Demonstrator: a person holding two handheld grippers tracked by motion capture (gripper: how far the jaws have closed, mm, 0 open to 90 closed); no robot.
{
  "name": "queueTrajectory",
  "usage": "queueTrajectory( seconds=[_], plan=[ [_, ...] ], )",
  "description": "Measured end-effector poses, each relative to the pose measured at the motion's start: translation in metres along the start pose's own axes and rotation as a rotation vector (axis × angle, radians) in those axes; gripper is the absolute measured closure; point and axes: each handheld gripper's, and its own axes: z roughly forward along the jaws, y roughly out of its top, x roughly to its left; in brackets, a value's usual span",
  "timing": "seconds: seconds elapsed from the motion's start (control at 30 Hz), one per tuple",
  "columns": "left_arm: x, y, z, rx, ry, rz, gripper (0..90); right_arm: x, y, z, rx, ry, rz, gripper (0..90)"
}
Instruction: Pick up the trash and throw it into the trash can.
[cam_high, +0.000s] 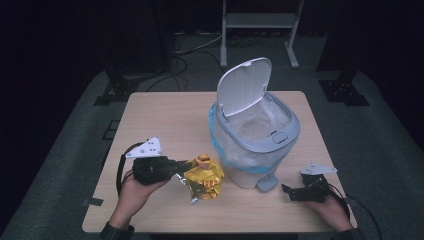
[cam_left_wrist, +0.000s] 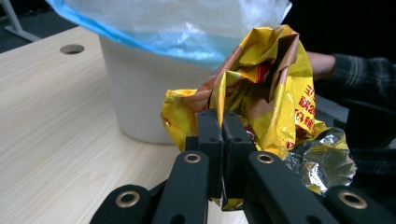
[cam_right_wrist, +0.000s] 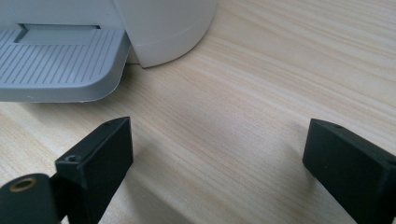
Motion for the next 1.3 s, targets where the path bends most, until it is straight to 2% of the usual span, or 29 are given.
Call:
queueTrajectory(
  seconds=[0.4, 0.7, 1.3],
  plan=[
    [-0.001, 0.023, -0.003, -0.029, -0.008, 0.034, 89.0, 0.0, 0.0, 0.0, 0.0, 0.0, 0.0, 7.4],
    [-0.001, 0.047, -0.011, -0.092, -0.02, 0.057, 89.0, 0.0, 0.0, 0.0, 0.0, 0.0, 0.001, 7.4],
    [0.0, 0.084, -0.001, -0.162, -0.054, 0.091, 89.0, 0.0, 0.0, 0.0, 0.0, 0.0, 0.0, 7.4]
  ],
)
